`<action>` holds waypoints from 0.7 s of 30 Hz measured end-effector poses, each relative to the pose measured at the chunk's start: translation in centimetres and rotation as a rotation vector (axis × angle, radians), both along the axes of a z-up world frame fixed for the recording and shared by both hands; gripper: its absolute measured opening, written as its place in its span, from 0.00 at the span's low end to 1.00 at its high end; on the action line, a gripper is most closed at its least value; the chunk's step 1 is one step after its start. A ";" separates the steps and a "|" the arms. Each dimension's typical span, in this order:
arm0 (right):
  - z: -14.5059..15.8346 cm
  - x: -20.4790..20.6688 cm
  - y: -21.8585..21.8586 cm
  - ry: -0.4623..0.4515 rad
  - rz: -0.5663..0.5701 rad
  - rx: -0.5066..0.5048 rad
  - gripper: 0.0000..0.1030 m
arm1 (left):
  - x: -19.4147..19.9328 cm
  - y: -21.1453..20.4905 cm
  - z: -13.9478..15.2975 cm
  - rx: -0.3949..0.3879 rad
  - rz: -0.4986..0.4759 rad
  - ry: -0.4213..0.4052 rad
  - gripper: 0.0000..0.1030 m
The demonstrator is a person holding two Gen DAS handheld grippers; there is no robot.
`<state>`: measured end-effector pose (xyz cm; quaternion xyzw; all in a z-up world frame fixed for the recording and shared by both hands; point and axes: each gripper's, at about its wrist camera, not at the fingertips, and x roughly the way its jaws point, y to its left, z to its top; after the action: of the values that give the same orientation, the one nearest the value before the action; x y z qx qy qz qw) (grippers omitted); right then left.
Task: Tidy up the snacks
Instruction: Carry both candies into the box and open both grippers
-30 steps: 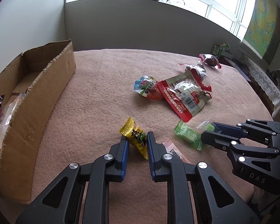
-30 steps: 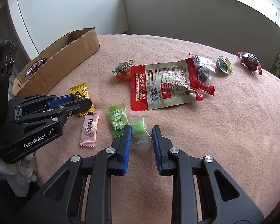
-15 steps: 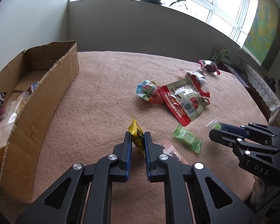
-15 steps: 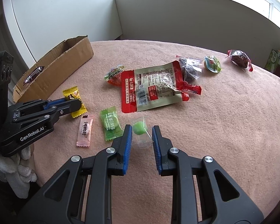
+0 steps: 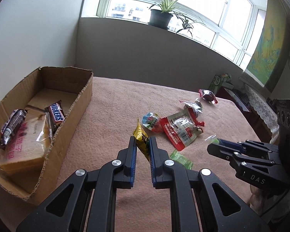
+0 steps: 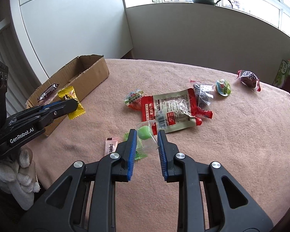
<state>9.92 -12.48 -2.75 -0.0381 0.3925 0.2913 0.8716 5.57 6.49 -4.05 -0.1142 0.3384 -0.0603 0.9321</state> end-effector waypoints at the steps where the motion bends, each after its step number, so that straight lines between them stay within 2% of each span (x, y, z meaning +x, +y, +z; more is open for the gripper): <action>1: 0.4 0.0 0.4 -0.006 0.004 0.006 0.22 | -0.2 0.4 0.4 -0.001 0.011 -0.014 0.10; 11: 4.2 0.5 6.0 -0.046 0.072 0.069 0.22 | -2.4 5.5 1.9 -0.025 0.141 -0.096 0.10; 21: 5.3 0.9 14.0 -0.037 0.147 0.072 0.22 | -4.2 11.3 1.3 -0.033 0.276 -0.108 0.10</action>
<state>10.83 1.50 2.55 -0.0407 0.3616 0.3675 0.8559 1.37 17.75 -2.78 -0.1717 0.2679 0.0568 0.9463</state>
